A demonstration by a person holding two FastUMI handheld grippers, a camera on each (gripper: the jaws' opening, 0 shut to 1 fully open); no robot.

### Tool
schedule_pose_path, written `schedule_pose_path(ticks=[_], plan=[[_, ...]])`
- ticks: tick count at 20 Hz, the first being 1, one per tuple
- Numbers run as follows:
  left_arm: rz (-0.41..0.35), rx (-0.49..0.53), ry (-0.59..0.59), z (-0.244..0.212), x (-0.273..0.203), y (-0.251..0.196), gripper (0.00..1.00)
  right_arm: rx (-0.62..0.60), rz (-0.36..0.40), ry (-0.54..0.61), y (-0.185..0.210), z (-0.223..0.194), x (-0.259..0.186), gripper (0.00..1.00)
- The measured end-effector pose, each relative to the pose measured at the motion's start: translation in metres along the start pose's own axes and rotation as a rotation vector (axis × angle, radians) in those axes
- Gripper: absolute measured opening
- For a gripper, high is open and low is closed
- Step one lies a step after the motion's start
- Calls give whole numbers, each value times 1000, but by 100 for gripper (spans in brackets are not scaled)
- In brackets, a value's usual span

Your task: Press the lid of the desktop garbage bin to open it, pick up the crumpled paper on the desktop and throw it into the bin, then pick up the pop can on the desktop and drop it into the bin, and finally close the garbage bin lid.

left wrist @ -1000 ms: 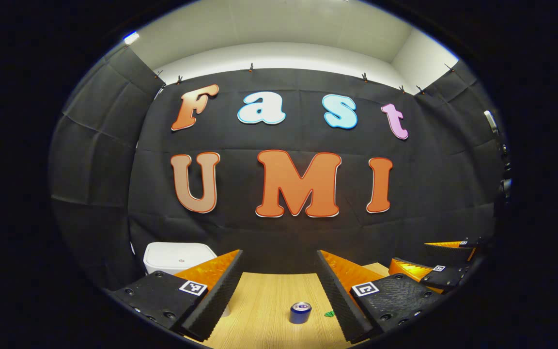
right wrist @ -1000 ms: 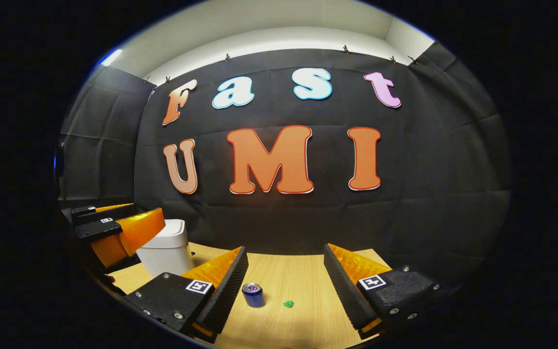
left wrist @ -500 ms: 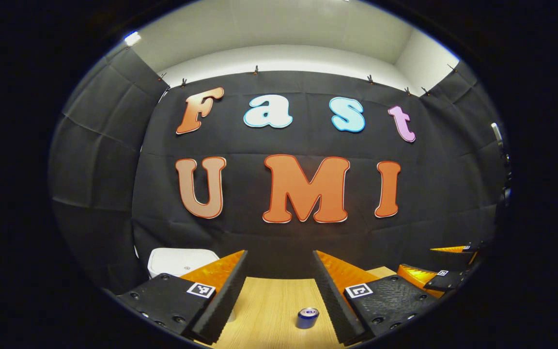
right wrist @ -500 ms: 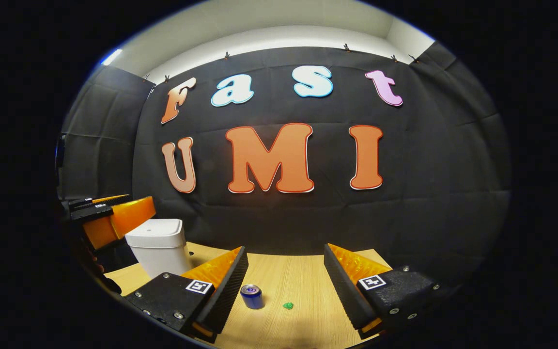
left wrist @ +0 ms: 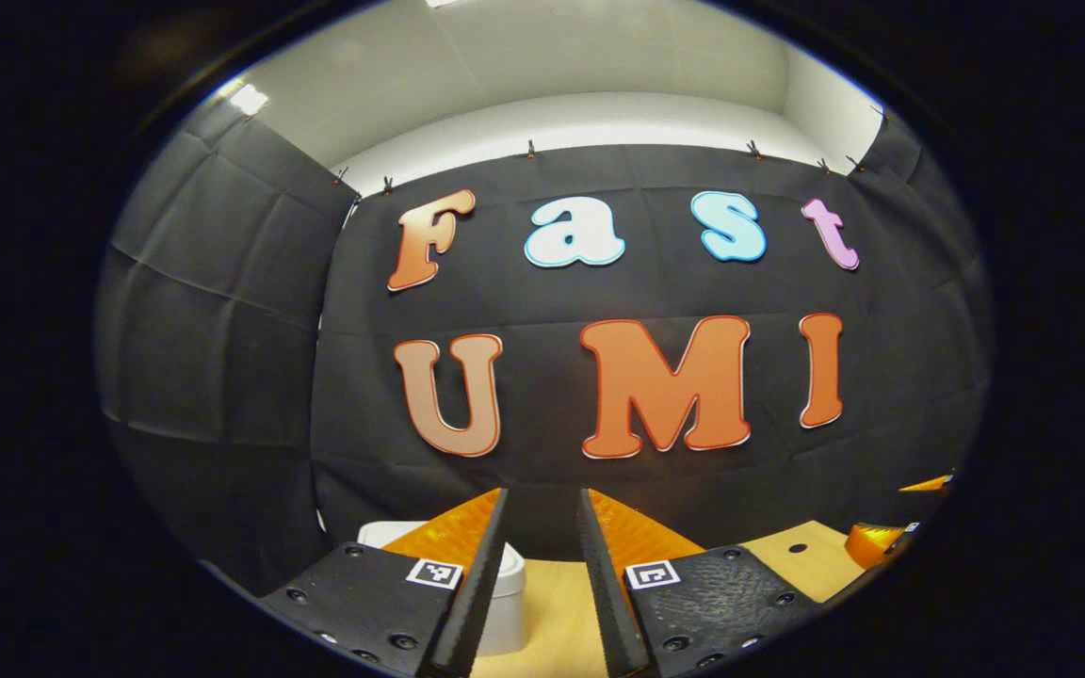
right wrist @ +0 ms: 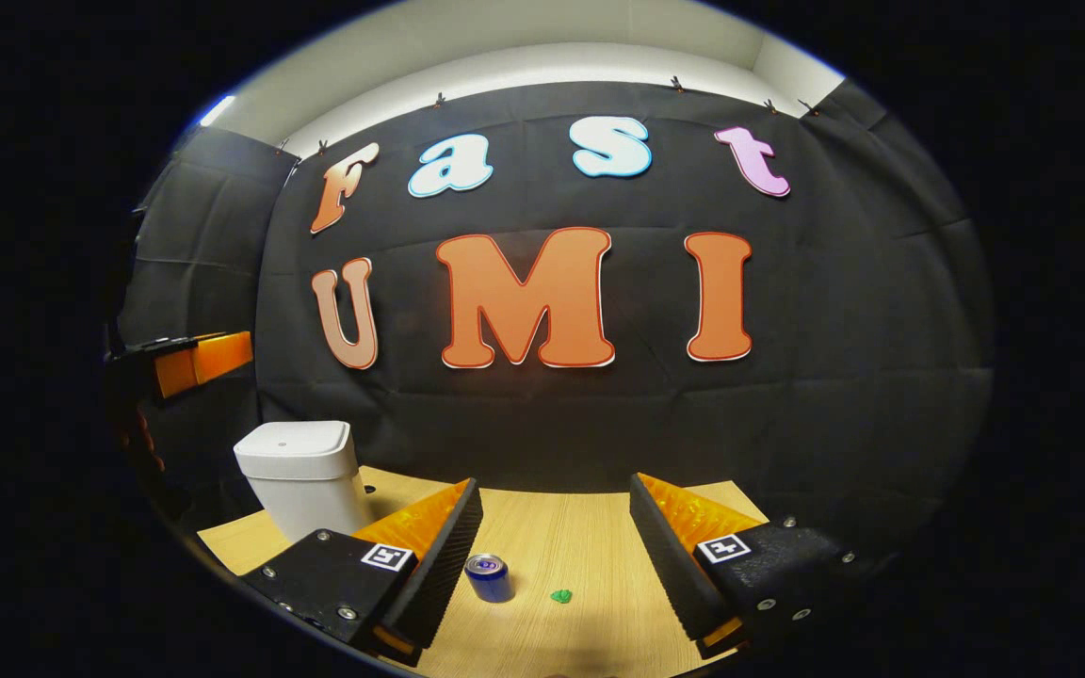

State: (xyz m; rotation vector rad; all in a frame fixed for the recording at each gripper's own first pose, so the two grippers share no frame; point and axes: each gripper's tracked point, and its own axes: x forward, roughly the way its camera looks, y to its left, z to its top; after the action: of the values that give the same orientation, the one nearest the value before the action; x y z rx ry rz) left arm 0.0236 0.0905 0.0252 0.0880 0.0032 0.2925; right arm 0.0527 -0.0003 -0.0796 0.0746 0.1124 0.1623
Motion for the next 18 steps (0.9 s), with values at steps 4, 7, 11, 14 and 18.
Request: schedule_pose_path(ticks=[4, 7, 11, 14, 18], plan=[[42, 26, 25, 1, 21, 28, 25, 9, 11, 11, 3, -4, 5, 94], [71, 26, 69, -11, 40, 48, 5, 15, 18, 18, 3, -8, 9, 94], [58, -46, 181, -34, 68, 75, 0, 22, 11, 33, -2, -13, 13, 94], [43, -118, 312, -61, 90, 97, 0, 19, 5, 44, -7, -17, 15, 94], [23, -238, 544, -95, 117, 113, 0, 23, -2, 58, -13, -22, 16, 94]])
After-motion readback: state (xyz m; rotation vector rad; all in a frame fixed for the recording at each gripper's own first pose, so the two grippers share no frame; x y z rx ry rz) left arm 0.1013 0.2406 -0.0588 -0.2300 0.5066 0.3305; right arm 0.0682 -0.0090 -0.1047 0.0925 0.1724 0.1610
